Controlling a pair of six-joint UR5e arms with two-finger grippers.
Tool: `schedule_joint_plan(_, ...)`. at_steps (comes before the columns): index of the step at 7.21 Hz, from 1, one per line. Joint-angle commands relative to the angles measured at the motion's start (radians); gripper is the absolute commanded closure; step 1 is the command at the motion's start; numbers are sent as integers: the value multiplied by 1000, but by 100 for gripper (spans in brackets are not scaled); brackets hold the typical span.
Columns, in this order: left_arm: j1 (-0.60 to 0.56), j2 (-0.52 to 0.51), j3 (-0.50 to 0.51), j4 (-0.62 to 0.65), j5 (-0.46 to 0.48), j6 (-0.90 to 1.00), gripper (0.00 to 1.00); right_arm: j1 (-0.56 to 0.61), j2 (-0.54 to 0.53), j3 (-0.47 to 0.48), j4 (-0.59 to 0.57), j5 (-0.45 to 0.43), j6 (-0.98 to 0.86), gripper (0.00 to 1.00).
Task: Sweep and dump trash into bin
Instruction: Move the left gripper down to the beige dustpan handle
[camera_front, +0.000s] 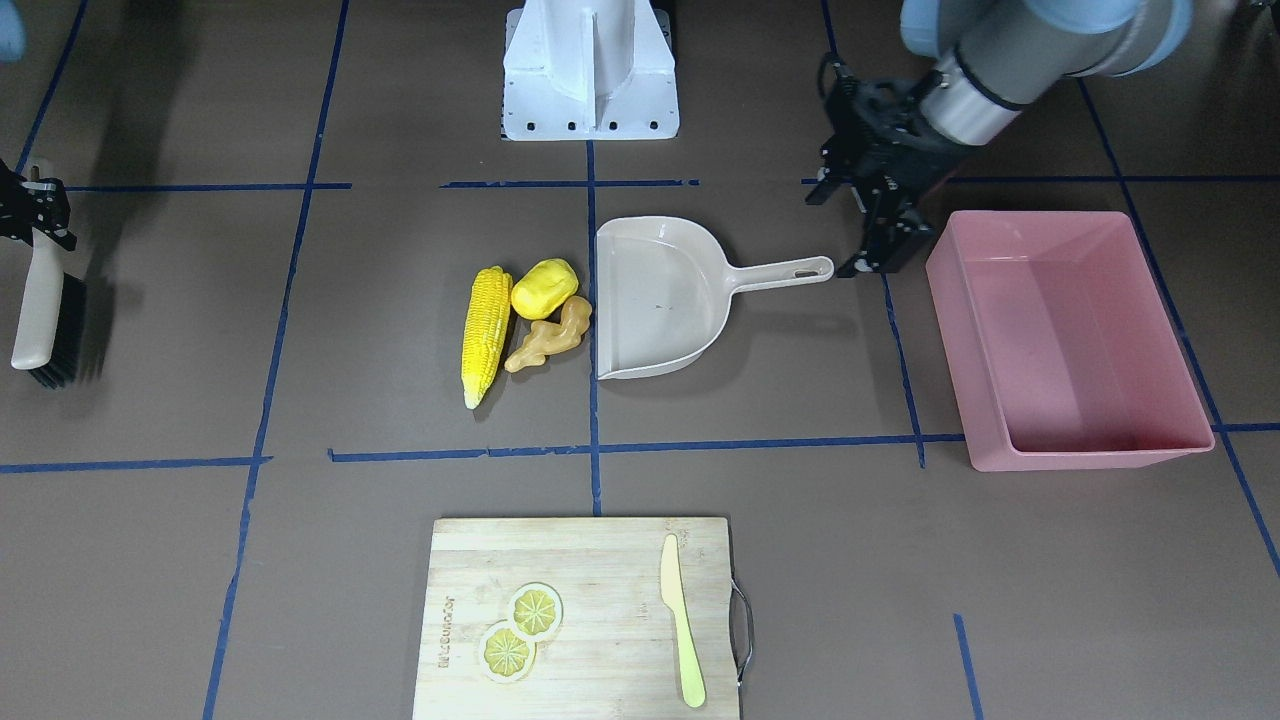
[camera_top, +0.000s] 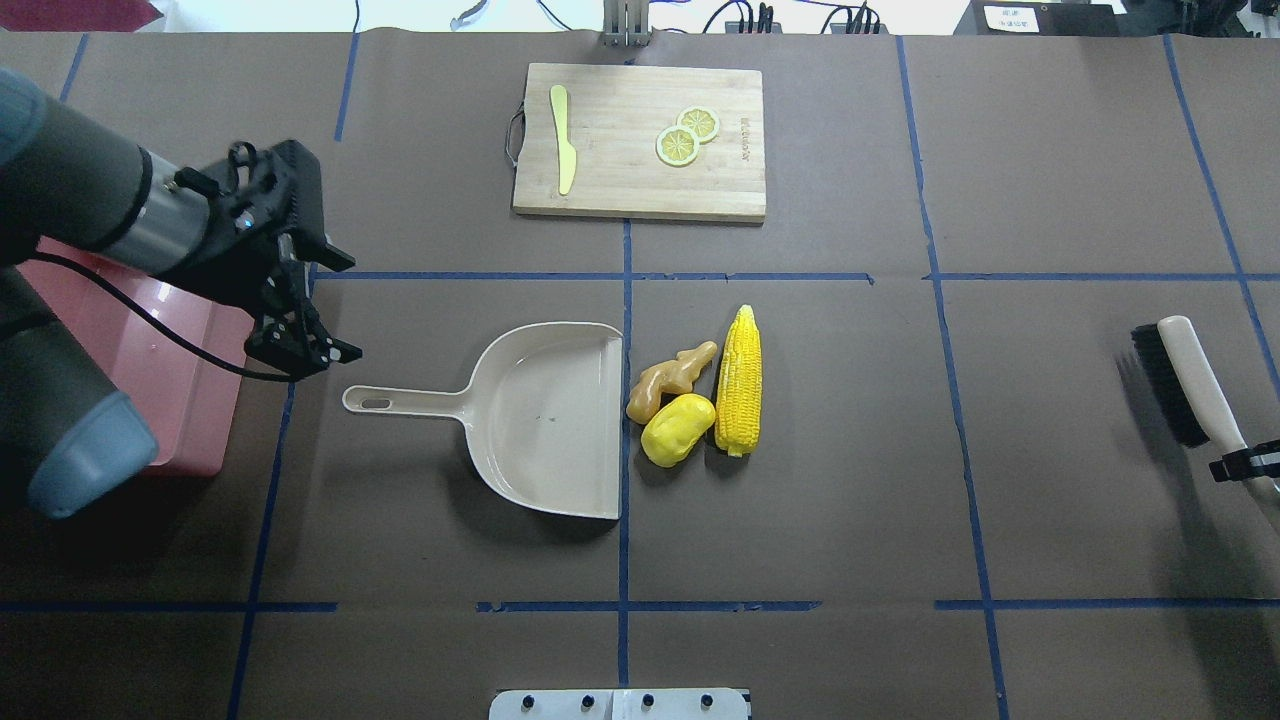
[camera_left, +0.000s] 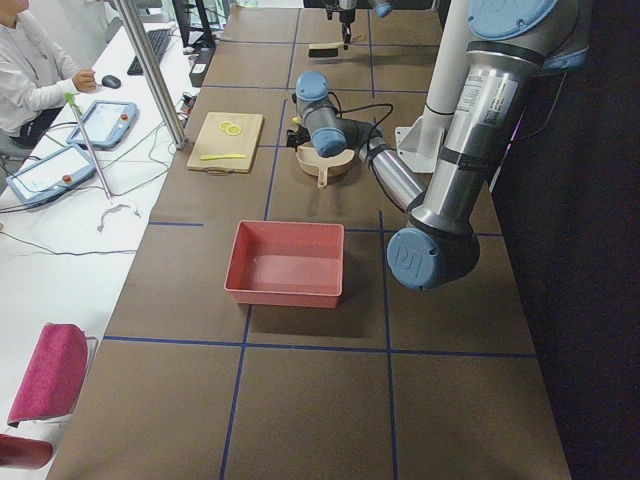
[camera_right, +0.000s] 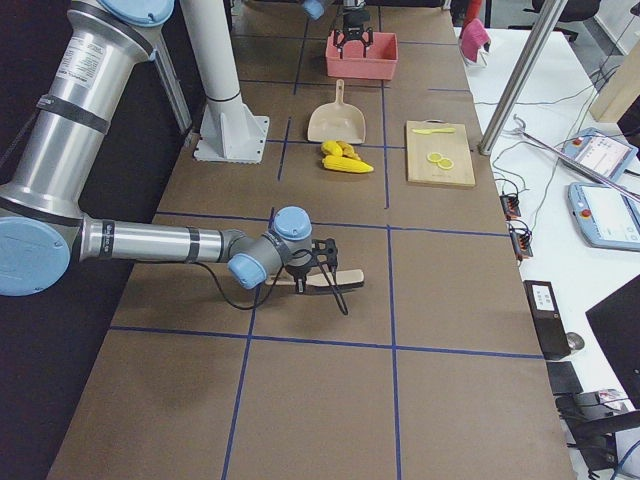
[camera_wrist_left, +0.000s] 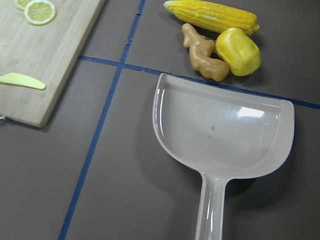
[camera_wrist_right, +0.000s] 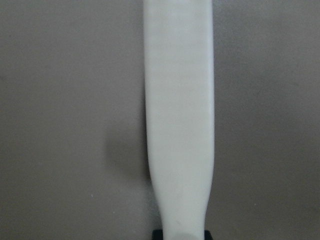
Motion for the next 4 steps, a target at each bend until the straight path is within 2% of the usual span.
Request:
schedule_joint_plan(1,113,4,31,-22,53,78,1,1,1,0,0,-1,0,100)
schedule_joint_plan(2,130,4,69,-57,53,89,2,1,1,0,0,0,0,100)
schedule_joint_plan(4,130,4,179,-240,51,82,1,1,1,0,0,2,0,100)
